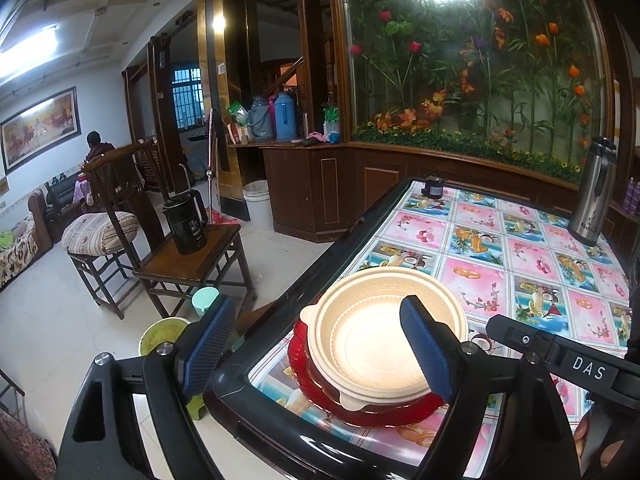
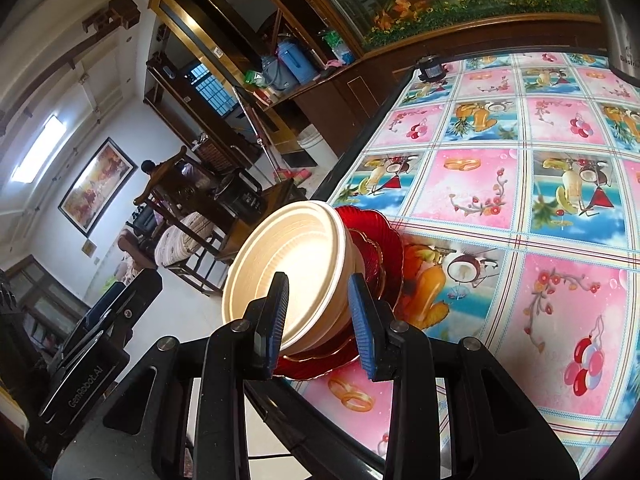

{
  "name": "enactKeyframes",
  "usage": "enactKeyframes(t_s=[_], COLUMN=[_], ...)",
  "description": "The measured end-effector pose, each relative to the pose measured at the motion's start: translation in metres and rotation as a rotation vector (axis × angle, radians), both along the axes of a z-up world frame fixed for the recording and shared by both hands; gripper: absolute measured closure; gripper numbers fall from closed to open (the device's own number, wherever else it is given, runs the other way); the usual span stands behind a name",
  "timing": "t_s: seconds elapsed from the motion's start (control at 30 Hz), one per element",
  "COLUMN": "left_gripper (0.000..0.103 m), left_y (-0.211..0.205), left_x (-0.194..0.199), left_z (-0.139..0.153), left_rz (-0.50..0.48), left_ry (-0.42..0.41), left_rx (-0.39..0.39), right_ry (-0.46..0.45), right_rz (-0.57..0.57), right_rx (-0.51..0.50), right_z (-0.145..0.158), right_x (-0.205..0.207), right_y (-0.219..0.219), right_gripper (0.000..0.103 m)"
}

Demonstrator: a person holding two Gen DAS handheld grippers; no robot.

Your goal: Organize plates and bowls

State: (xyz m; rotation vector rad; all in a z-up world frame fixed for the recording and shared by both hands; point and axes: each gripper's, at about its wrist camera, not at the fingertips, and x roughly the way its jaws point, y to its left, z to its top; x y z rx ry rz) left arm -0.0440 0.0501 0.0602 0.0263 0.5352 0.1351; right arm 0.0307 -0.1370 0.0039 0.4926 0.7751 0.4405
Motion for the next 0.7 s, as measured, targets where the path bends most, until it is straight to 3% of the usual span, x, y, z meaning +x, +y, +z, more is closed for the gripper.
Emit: enactKeyframes(t_s=[0.47,0.53,0.6,0.7], left_gripper=[0.016,0.013,0.000,0.000], left_y=[-0.0025,-0.0028,-0.0020,0.0051], left_x=[-0.0058,-0.0056,-0.0035,0.0007], left_z=[0.0016,0.0007,-0.0004,-0.0048], left_rz=[-0.010,-0.013,-0.025,-0.056], left_ry=[0.008,0.014,0.019,0.054], left_rx=[0.001,-0.008,-0.032,-0.102], right_ry=[-0.012,-0.011,-0.010,-0.009], right_rz=[0.012,0.013,0.012,0.016], right_rx=[0.001,0.003,0.003,0.004], right_z=[0.0066,0.0060,0.0057,0.0071], right_x=[-0.0094,-0.0090,-0.0089,-0.0100], right_y=[-0.0012,-0.0014,-0.0011,-0.0005], right_gripper=[0.072,0.072,0.072,0.072])
